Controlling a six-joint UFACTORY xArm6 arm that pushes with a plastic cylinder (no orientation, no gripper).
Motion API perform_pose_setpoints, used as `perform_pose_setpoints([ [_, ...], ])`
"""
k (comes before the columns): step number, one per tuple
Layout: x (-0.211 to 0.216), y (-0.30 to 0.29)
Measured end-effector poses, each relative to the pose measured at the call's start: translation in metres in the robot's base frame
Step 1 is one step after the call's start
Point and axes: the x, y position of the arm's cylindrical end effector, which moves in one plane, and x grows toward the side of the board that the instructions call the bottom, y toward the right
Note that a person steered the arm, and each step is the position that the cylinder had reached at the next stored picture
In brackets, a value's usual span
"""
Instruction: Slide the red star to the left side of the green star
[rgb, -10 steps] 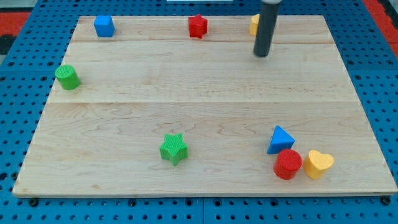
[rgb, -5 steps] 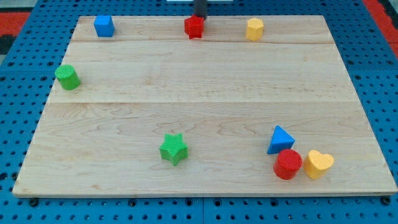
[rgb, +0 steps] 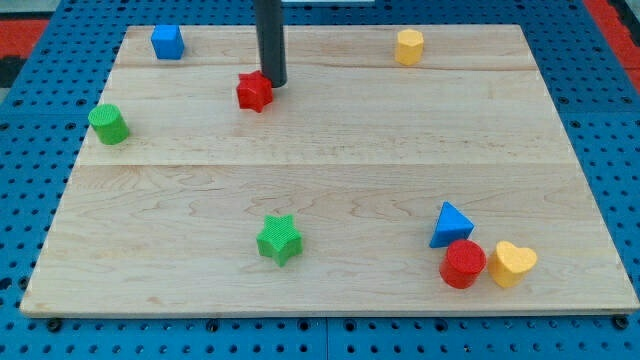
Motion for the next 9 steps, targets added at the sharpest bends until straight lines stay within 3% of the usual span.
perform_pose_setpoints([
  [1,-0.021,-0.008],
  [5,0.141,-0.027],
  [6,0.105,-0.067],
  [8,0.193,-0.026],
  [9,0.206,-0.012],
])
